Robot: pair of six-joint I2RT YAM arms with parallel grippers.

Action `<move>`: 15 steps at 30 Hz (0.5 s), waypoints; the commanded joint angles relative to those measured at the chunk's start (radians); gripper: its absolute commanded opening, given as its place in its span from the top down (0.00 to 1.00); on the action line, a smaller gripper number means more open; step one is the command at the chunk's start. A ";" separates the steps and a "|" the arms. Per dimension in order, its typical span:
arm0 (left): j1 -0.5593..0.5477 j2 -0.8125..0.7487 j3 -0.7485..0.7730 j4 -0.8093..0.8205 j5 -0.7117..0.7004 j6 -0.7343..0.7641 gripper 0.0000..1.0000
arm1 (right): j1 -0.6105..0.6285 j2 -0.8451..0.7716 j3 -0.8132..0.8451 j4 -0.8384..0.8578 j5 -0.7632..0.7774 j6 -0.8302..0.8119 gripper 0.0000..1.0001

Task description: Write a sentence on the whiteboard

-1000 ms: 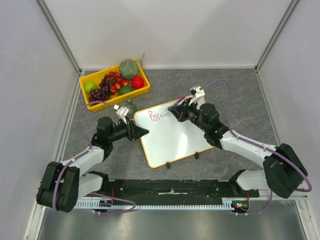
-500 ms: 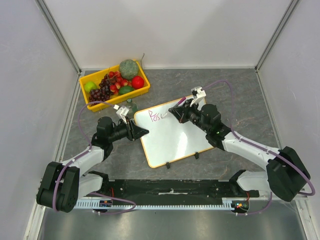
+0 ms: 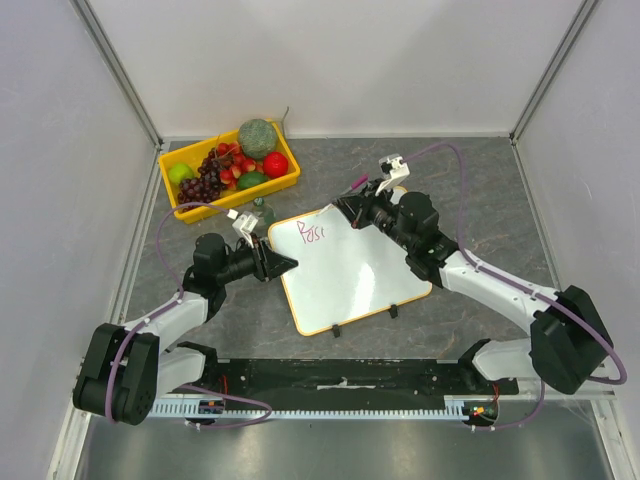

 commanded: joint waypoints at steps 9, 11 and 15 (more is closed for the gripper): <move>-0.012 0.014 0.003 -0.028 -0.011 0.075 0.98 | -0.001 0.028 -0.029 0.008 0.044 -0.037 1.00; -0.012 0.014 0.003 -0.029 -0.010 0.075 0.98 | -0.001 0.025 -0.045 0.011 0.049 -0.038 1.00; -0.012 0.014 0.003 -0.029 -0.011 0.075 0.98 | -0.003 0.031 -0.065 0.017 0.055 -0.039 1.00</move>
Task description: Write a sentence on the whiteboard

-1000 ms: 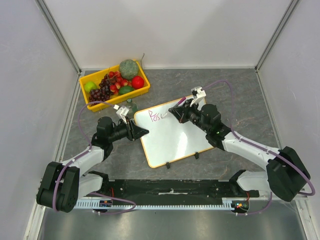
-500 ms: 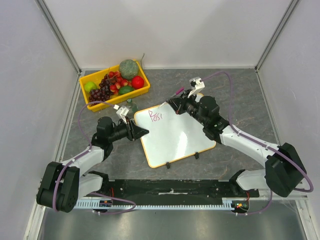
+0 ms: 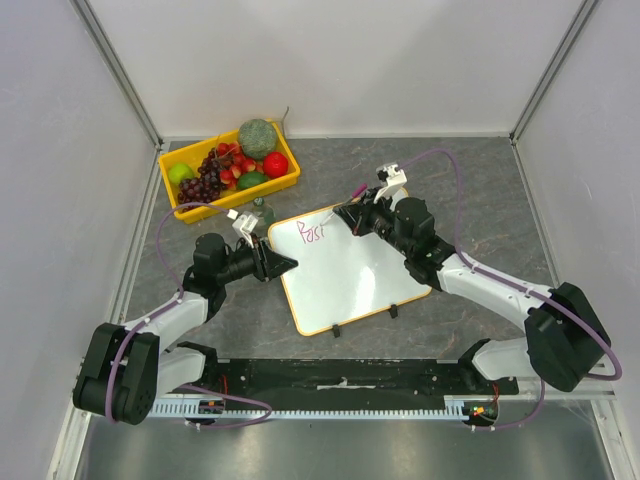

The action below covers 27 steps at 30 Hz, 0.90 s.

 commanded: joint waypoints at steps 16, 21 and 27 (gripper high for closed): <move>-0.012 0.012 0.001 -0.026 -0.012 0.075 0.98 | -0.001 -0.085 -0.026 0.047 0.026 0.015 1.00; -0.012 0.012 0.001 -0.026 -0.012 0.077 0.98 | -0.003 -0.071 -0.030 0.041 0.037 0.006 1.00; -0.012 0.012 0.001 -0.027 -0.011 0.075 0.98 | -0.003 -0.045 -0.032 0.051 0.037 0.001 1.00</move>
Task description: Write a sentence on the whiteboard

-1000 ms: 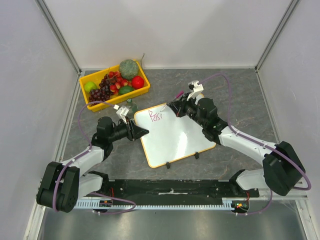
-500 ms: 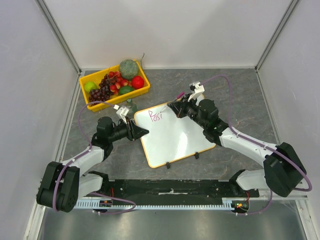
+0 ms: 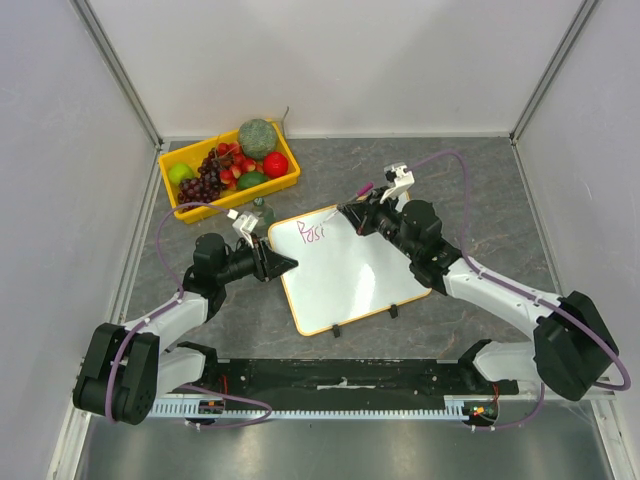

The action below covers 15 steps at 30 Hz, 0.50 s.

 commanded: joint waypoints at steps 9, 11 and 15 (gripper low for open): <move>-0.012 0.011 0.001 -0.028 -0.015 0.075 0.98 | -0.002 0.050 -0.015 0.042 0.039 -0.014 1.00; -0.012 0.010 0.001 -0.030 -0.015 0.077 0.98 | -0.002 0.047 -0.019 0.041 0.046 -0.015 1.00; -0.012 0.010 0.001 -0.028 -0.015 0.077 0.98 | -0.002 0.033 -0.025 0.021 0.067 -0.030 1.00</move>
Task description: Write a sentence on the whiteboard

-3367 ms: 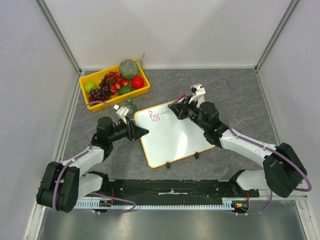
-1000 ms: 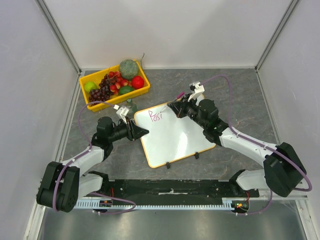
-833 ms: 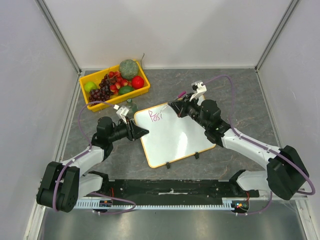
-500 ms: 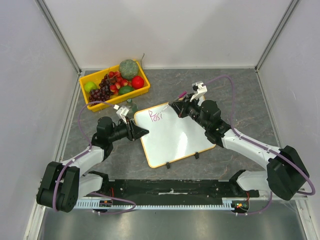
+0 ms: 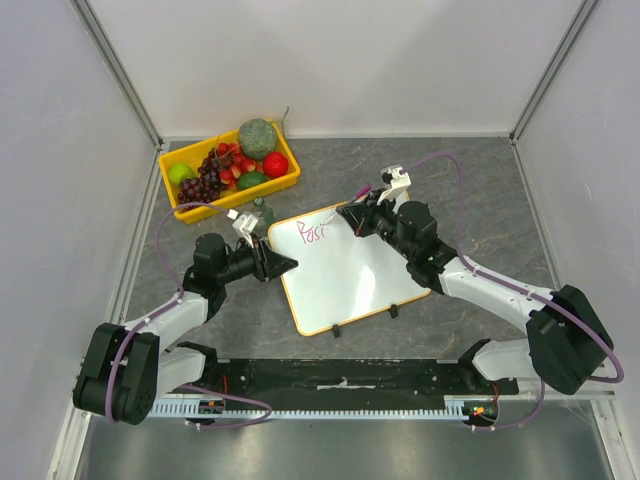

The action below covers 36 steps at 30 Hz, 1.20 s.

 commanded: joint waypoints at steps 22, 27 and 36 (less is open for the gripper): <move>-0.013 0.011 0.001 -0.027 -0.016 0.077 0.98 | -0.002 -0.071 -0.018 -0.012 0.087 -0.029 1.00; -0.014 0.013 0.001 -0.027 -0.014 0.077 0.98 | -0.002 -0.068 0.004 0.007 0.080 -0.021 1.00; -0.011 0.014 0.003 -0.027 -0.013 0.075 0.98 | -0.002 -0.037 0.024 0.036 0.060 -0.003 1.00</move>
